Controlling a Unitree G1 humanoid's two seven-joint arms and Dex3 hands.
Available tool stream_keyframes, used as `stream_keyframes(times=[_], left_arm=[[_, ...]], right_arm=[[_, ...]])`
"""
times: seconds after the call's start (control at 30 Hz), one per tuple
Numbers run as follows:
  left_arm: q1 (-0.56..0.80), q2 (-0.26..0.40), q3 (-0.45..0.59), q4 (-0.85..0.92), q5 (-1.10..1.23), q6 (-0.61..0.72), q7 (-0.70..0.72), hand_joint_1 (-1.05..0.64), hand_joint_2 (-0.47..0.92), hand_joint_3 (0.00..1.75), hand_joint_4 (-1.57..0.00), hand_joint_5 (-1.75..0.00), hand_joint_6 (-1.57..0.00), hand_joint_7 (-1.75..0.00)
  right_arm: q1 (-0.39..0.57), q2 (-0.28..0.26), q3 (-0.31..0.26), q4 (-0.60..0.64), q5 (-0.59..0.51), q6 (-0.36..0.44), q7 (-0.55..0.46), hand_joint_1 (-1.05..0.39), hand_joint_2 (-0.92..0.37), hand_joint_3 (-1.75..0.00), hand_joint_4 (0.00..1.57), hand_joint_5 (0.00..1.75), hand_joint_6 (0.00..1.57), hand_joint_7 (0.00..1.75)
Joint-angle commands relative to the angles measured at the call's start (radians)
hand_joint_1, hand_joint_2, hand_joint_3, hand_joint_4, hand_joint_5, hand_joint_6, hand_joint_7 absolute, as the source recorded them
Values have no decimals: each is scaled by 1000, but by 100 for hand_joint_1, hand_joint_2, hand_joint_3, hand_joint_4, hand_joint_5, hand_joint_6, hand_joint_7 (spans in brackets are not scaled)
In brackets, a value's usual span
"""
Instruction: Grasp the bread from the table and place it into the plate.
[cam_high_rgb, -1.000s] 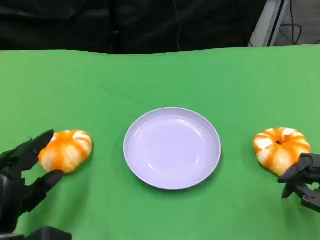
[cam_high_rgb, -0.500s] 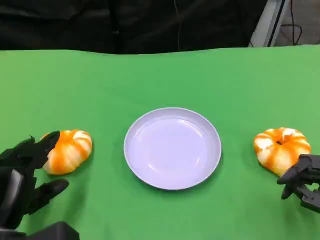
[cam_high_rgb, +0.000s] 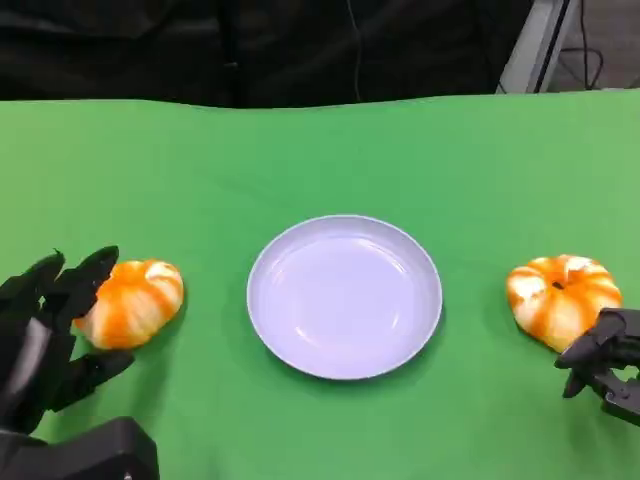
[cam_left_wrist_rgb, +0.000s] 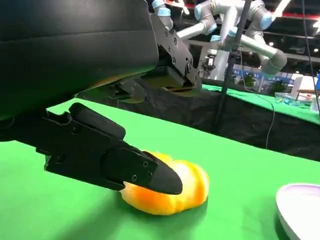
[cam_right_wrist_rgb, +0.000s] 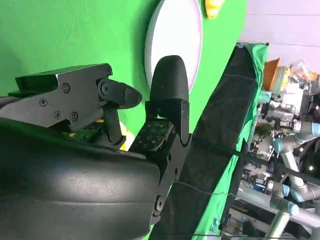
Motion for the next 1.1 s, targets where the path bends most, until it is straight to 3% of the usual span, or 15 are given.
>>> stream_keyframes(times=[0.03, 0.6, 1.1], left_arm=[[-10, 33, -9, -1, -3, 15, -4, -65, 82, 1, -38, 0, -40, 0], [-105, 60, -63, 116, -30, 8, -56, -72, 85, 0, -35, 0, -36, 0], [-234, 50, -132, 328, -68, -38, -90, -76, 83, 0, -34, 0, -32, 0]], right_arm=[[-1, -14, -10, -1, 19, 11, 7, 8, -88, -54, 87, 137, 96, 91], [-5, -14, -14, 3, 25, 12, 15, 8, -90, -51, 88, 135, 96, 91], [3, -12, -11, -5, 18, 10, 4, 8, -89, -51, 87, 136, 96, 90]])
